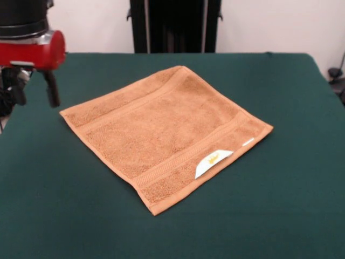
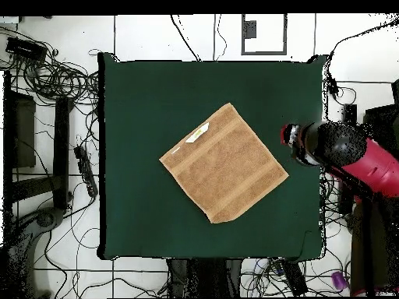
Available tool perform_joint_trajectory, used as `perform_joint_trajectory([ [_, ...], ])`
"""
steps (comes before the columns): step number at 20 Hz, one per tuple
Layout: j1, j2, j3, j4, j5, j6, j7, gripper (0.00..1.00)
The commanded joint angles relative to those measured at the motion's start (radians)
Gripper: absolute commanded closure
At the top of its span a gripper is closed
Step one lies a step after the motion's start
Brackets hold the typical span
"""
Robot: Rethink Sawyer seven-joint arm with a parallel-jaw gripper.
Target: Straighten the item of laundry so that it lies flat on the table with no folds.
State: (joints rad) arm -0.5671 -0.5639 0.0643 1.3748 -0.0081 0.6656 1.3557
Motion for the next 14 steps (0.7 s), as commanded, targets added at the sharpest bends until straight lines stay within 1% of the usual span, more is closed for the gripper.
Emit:
perform_joint_trajectory([
  [1, 0.009, 0.075, 0.037, -0.096, -0.041, 0.099, 0.040, 0.00],
  [5, -0.004, 0.088, 0.047, -0.096, -0.037, 0.076, 0.062, 0.00],
  [7, -0.008, 0.088, 0.053, -0.080, -0.027, 0.051, 0.086, 0.00],
  [11, -0.017, 0.082, 0.075, -0.037, 0.019, 0.050, 0.131, 0.00],
  [14, -0.036, 0.078, 0.128, 0.023, 0.060, 0.022, 0.131, 0.00],
])
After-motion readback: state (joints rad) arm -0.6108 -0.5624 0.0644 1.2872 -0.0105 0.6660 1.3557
